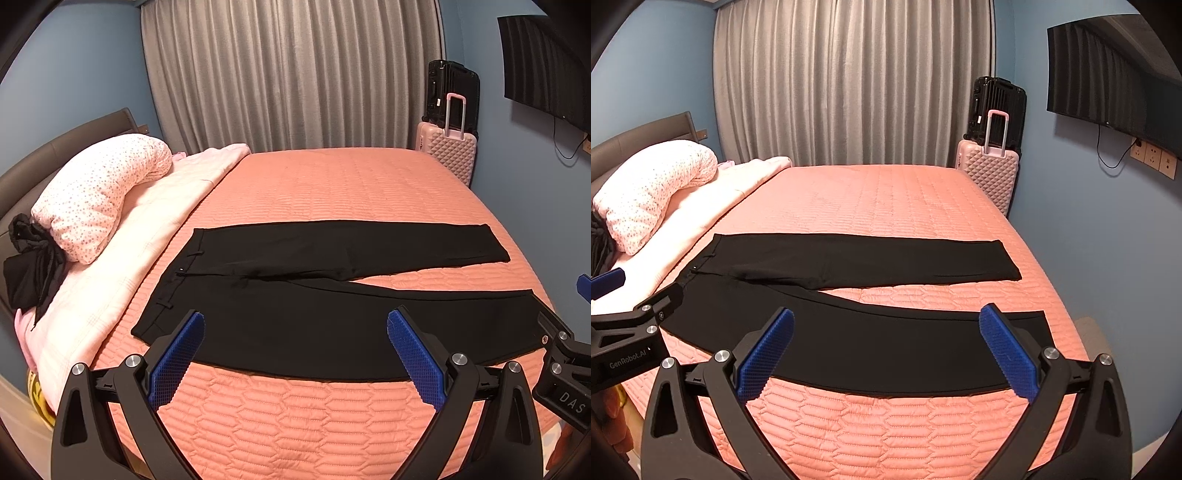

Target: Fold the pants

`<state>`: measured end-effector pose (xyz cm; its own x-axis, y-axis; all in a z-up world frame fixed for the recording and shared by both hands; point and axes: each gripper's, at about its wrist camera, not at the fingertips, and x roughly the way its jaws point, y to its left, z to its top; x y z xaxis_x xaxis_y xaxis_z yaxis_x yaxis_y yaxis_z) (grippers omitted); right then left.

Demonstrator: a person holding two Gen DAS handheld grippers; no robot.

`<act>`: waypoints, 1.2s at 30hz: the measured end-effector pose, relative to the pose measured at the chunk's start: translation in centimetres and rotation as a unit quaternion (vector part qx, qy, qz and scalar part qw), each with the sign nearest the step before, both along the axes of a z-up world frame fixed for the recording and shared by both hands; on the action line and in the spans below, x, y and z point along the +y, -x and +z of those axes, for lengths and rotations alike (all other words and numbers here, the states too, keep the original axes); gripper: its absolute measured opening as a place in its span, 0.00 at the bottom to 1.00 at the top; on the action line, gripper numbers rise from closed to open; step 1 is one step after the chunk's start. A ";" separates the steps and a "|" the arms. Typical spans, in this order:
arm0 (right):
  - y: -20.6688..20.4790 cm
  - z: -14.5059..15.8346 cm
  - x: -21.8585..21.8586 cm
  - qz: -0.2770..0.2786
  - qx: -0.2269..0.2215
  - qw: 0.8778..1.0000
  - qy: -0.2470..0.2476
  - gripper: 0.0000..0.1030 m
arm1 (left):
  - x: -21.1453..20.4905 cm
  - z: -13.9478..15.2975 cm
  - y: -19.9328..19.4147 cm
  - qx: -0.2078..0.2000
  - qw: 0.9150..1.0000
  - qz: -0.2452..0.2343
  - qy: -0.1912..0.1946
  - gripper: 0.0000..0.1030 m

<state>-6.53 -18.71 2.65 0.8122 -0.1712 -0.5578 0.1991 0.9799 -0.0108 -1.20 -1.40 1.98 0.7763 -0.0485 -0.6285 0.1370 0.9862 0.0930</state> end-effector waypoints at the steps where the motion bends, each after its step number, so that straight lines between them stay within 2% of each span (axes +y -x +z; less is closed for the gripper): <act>1: 0.0 0.0 0.0 0.000 0.000 1.000 0.000 0.96 | 0.0 0.0 0.0 0.000 1.000 -0.001 0.001 0.95; 36: 0.0 -0.2 -0.1 0.000 0.006 1.000 -0.005 0.96 | -0.4 -0.4 0.1 0.006 1.000 -0.003 0.000 0.95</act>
<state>-6.52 -18.80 2.48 0.8059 -0.1646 -0.5688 0.1982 0.9802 -0.0028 -1.35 -1.80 1.58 0.7680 -0.0530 -0.6382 0.1434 0.9855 0.0908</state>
